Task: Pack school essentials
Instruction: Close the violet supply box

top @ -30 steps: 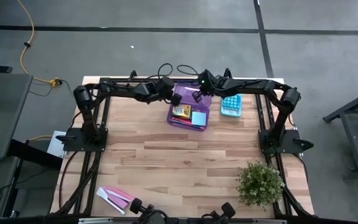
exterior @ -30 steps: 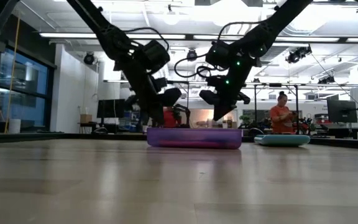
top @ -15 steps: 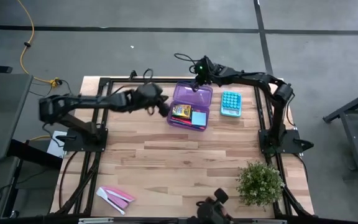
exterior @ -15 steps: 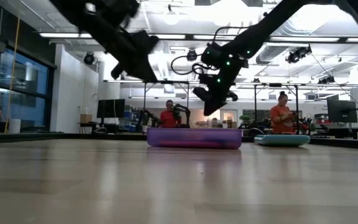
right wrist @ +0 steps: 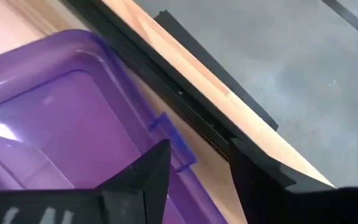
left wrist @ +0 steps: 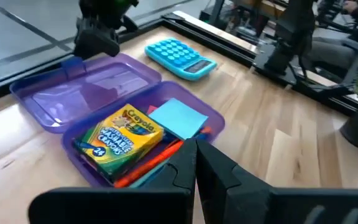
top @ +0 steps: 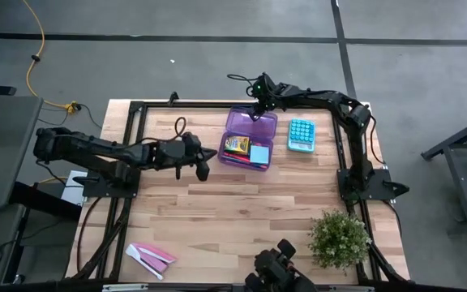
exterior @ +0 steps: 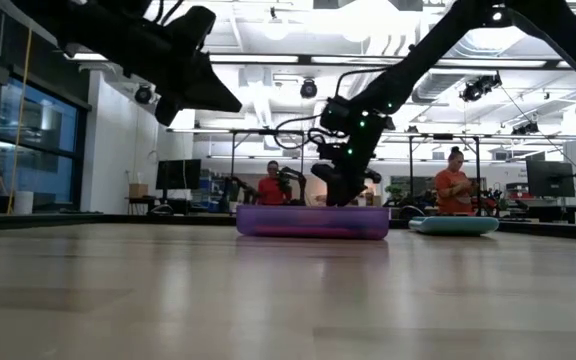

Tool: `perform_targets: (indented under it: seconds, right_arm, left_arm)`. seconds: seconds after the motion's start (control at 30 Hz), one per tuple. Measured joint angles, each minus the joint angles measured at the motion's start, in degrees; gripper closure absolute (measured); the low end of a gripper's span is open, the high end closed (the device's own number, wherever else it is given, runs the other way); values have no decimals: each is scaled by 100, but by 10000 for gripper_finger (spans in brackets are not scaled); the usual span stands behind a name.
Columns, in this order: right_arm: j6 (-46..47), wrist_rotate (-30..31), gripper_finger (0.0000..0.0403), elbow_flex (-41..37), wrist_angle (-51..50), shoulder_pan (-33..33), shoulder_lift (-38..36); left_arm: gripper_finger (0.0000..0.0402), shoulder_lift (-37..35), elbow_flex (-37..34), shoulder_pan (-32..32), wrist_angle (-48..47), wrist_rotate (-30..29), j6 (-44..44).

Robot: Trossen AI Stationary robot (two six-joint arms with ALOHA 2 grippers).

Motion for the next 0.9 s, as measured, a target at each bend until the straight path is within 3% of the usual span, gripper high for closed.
perform_targets:
  seconds: [0.43, 0.9]
  right_arm:
    - [-110, -483, 248, 0, 179, -40, 238]
    - [-234, -852, 291, 0, -75, -3, 238]
  left_arm:
    - [402, 48, -13, -176, 290, -110, 24]
    - [402, 48, -11, -176, 308, -49, 107]
